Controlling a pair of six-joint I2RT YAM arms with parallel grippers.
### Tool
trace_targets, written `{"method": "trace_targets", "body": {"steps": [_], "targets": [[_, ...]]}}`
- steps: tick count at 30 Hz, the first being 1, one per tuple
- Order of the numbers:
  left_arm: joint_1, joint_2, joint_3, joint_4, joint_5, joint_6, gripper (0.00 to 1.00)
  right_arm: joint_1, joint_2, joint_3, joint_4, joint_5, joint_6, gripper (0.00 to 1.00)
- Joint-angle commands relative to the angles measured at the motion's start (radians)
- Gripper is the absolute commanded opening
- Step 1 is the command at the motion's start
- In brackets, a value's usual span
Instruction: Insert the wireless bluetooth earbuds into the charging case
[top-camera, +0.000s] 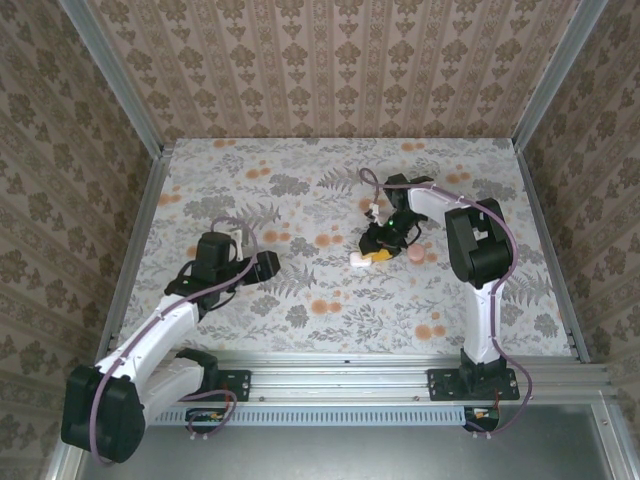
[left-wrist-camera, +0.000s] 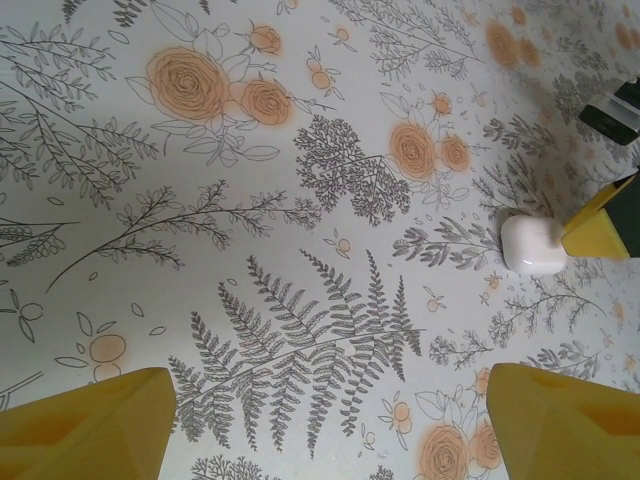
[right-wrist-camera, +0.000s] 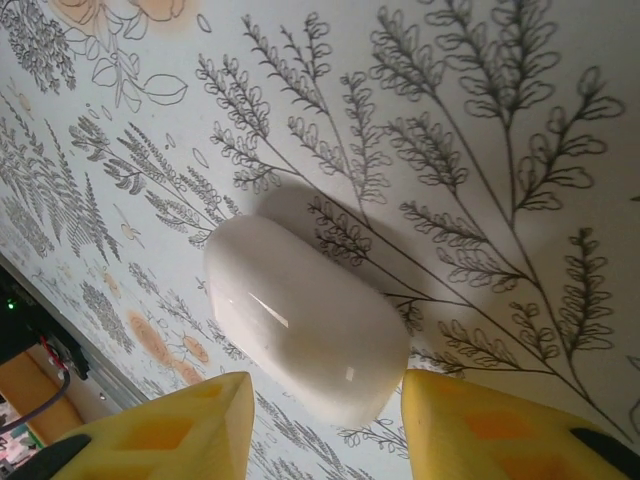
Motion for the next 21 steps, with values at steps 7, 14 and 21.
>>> {"method": "trace_targets", "body": {"steps": [7, 14, 21], "targets": [[0.025, -0.012, 0.019, -0.062, -0.009, 0.023, 0.82, -0.011, 0.006, 0.030, -0.033, 0.046, 0.001, 0.48], [0.065, -0.016, 0.078, -0.130, -0.052, 0.068, 0.84, -0.016, -0.135, -0.018, 0.011, 0.110, 0.037, 0.49], [0.128, 0.032, 0.183, -0.130, -0.151, 0.174, 1.00, -0.032, -0.540, -0.364, 0.441, 0.320, 0.185, 0.57]]}}
